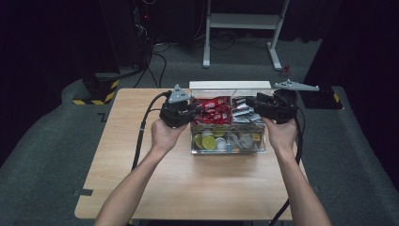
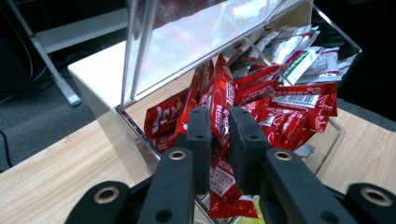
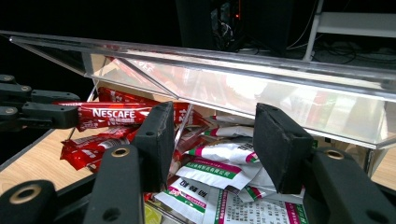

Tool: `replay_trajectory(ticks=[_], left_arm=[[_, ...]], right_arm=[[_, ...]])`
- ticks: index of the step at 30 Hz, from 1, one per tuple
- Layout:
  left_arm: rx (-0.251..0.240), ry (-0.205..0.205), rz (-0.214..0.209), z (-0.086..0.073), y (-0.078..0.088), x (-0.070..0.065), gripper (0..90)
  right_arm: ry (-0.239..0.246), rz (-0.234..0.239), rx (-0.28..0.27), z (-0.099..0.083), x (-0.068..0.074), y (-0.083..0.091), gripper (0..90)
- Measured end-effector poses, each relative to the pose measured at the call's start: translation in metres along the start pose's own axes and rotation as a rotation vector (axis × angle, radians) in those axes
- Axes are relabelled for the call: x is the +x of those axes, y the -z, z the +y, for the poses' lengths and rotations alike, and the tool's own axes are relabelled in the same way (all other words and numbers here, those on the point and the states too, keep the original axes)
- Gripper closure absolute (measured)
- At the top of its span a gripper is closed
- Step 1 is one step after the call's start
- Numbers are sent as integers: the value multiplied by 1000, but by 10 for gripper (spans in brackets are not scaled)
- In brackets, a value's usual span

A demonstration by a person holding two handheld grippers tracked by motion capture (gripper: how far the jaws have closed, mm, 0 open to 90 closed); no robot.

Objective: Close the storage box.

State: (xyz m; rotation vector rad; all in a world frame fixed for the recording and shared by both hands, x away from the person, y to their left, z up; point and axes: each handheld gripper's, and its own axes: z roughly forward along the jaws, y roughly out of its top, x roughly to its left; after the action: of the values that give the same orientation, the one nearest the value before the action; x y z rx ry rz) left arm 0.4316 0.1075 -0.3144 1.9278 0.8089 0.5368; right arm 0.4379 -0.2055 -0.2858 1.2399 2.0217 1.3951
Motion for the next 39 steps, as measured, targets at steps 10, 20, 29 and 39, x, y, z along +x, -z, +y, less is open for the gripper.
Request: replay_trajectory(ticks=[10, 20, 29, 39], left_arm=[[-34, 9, -22, 2, 9, 1, 796], [-20, 18, -19, 2, 11, 3, 772], [-26, 8, -9, 2, 18, 4, 784], [-57, -8, -28, 3, 28, 1, 845]], right_arm=[[0, 1, 0, 0, 0, 0, 486], [-3, 8, -2, 0, -1, 0, 488], [0, 8, 2, 0, -1, 0, 488], [-2, 8, 1, 0, -1, 0, 488]])
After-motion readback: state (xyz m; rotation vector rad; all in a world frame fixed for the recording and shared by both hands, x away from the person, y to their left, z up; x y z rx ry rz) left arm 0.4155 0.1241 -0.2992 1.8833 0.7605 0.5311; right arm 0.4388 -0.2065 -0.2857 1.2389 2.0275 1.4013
